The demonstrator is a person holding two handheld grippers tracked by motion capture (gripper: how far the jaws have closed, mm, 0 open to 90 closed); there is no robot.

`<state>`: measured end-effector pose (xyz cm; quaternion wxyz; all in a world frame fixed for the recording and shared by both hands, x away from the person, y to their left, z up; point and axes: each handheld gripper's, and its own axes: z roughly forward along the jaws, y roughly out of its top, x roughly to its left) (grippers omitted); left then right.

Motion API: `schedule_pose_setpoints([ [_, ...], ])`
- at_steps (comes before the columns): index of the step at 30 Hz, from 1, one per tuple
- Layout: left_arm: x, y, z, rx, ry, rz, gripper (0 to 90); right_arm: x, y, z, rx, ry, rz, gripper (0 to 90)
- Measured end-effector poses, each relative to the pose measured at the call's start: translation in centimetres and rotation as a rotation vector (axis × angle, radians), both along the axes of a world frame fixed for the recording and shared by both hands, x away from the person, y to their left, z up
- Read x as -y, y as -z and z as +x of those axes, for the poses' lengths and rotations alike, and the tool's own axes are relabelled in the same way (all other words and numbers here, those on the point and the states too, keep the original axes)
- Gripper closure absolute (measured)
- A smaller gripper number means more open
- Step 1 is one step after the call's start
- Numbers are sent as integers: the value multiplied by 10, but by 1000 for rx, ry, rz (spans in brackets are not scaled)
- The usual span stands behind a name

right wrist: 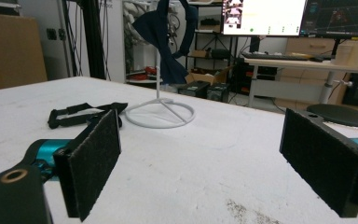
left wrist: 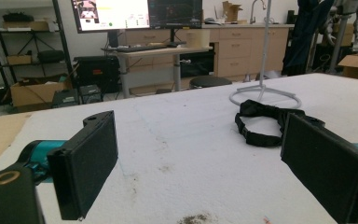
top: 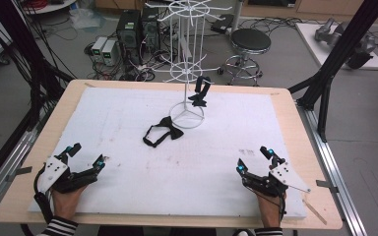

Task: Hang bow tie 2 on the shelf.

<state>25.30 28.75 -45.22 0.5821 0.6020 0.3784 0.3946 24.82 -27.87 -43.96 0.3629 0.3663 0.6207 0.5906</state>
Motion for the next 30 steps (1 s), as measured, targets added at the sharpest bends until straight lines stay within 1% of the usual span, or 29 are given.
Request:
schedule_pose_setpoints([
  [2, 0, -1, 1, 4, 3, -1, 113, 0, 1, 0, 3, 1, -8, 118],
  [4, 0, -3, 2, -1, 6, -3, 113, 0, 3, 0, -1, 1, -8, 118],
  [6, 0, -4, 4, -15, 10, -4, 113, 0, 4, 0, -8, 1, -8, 118],
  [9, 0, -6, 6, -32, 18, -1, 113, 1, 4, 0, 3, 0, -8, 118],
  [10, 1, -7, 7, -38, 22, -5, 113, 1, 4, -1, 2, -1, -5, 118],
  [12, 1, -11, 10, -46, 30, 0, 113, 2, 6, -1, 2, 1, -1, 118],
  [15, 3, -19, 16, -67, 55, -2, 113, 3, 7, -2, 2, 4, 9, 118],
  [19, 7, -34, 22, -89, 92, 17, 113, 5, 9, -3, 11, 11, 11, 118],
  [20, 8, -39, 25, -95, 105, 30, 113, 4, 10, -3, 5, 9, 14, 118],
  [24, 12, -53, 32, -128, 145, 55, 113, 3, 12, -3, 9, 7, -6, 118],
  [28, 19, -65, 40, -157, 171, 92, 112, 3, 13, -2, 17, 6, -5, 118],
  [29, 21, -68, 42, -166, 179, 97, 113, 3, 13, -3, 8, 3, 0, 118],
  [30, 23, -70, 44, -171, 185, 98, 113, 3, 14, -2, 10, 3, -2, 118],
])
